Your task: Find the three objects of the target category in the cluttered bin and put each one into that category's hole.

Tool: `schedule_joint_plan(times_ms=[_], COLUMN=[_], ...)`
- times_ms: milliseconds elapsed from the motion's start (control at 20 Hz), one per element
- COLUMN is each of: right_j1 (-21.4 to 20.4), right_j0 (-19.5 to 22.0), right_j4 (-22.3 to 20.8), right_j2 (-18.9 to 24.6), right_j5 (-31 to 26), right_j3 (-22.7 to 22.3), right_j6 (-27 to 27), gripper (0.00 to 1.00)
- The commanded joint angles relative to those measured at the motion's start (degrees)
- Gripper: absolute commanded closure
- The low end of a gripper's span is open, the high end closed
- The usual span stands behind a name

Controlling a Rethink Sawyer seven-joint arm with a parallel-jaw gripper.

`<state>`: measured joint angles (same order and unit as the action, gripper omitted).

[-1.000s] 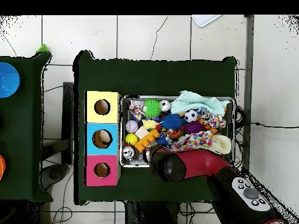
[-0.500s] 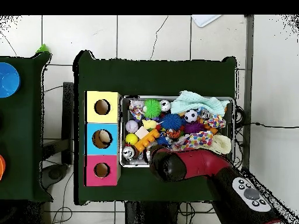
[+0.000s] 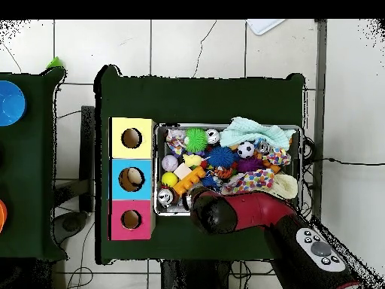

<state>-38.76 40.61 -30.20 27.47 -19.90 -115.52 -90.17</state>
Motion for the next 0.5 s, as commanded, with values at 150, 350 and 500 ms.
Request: schedule_joint_plan(times_ms=[150, 350, 500], right_j1=[4.1, 5.1, 5.2], right_j0=[0.0, 0.4, 0.7], right_j4=[-1.6, -2.1, -2.2], right_j2=[0.1, 0.0, 0.1], right_j5=[-3.9, -3.6, -3.5], right_j3=[3.9, 4.5, 4.6], right_j6=[0.1, 0.7, 1.0], gripper=[0.00, 0.00, 0.00])
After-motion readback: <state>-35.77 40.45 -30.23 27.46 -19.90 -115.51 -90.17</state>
